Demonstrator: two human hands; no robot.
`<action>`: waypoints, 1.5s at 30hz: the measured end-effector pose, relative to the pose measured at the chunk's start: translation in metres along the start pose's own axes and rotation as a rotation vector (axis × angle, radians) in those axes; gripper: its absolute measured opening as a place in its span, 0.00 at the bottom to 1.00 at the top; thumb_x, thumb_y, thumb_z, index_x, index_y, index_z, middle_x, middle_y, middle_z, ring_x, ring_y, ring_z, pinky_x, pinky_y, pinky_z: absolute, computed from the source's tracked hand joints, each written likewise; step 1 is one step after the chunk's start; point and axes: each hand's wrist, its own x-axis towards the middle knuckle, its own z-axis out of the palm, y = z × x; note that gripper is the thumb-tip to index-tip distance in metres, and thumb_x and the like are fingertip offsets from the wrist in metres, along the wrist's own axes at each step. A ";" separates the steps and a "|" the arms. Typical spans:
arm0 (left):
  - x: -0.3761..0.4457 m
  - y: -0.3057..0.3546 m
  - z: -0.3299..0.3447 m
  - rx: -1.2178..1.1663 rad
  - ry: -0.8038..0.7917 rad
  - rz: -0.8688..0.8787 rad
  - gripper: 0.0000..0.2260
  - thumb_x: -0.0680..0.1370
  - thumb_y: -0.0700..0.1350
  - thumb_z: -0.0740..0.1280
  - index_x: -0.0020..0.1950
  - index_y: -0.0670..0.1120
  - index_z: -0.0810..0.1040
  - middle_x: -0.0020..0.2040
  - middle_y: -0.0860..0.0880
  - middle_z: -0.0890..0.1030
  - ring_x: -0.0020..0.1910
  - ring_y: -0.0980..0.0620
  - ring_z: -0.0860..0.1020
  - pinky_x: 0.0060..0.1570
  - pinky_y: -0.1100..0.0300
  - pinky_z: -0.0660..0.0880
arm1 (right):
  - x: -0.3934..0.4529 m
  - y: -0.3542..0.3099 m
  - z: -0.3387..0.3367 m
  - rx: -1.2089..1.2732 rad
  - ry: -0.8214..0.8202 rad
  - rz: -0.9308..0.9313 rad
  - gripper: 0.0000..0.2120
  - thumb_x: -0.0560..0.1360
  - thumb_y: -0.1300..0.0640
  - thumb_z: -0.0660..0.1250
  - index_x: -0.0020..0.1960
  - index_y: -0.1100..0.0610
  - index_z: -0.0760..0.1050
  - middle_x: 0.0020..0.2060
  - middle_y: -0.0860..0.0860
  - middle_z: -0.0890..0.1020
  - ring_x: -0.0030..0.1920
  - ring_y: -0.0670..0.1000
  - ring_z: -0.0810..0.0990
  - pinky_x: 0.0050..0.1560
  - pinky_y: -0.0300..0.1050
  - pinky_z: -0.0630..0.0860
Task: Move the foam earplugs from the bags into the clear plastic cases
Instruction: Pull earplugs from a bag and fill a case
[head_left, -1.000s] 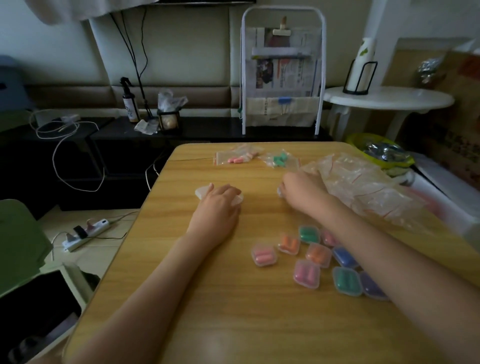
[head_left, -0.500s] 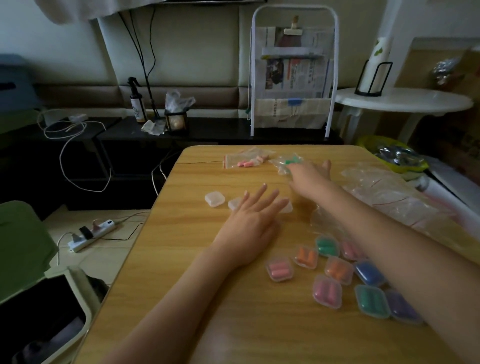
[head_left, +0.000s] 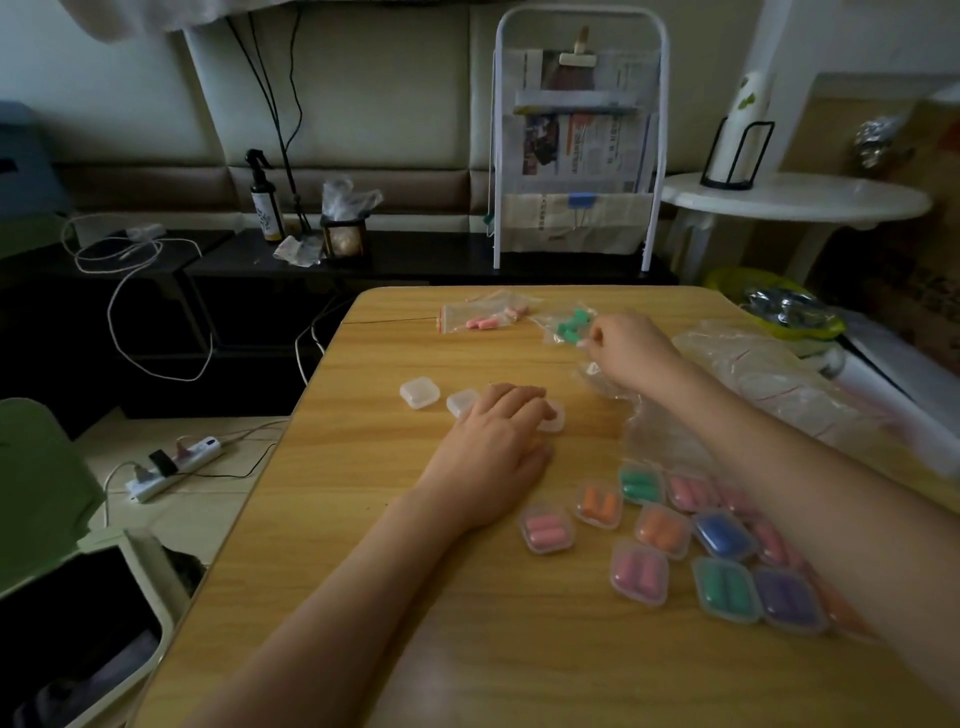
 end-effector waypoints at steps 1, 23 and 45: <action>0.000 -0.001 0.001 -0.014 -0.005 -0.002 0.17 0.79 0.50 0.61 0.67 0.48 0.69 0.72 0.51 0.67 0.73 0.52 0.58 0.71 0.53 0.59 | 0.002 -0.003 0.001 -0.021 -0.064 -0.032 0.13 0.80 0.50 0.60 0.61 0.52 0.74 0.56 0.54 0.78 0.51 0.54 0.77 0.46 0.49 0.74; -0.010 -0.011 -0.014 -0.202 0.148 -0.232 0.07 0.75 0.49 0.65 0.49 0.47 0.78 0.50 0.52 0.76 0.47 0.53 0.75 0.47 0.53 0.76 | -0.016 -0.001 -0.055 0.696 0.295 0.037 0.08 0.72 0.61 0.72 0.51 0.55 0.78 0.46 0.49 0.81 0.45 0.45 0.79 0.42 0.33 0.74; -0.010 -0.009 -0.028 -0.673 0.655 -0.663 0.02 0.76 0.40 0.66 0.43 0.44 0.77 0.40 0.45 0.79 0.37 0.50 0.76 0.37 0.60 0.75 | -0.068 0.051 -0.033 -0.181 -0.334 0.023 0.32 0.75 0.30 0.51 0.75 0.35 0.47 0.77 0.47 0.48 0.76 0.57 0.40 0.70 0.66 0.35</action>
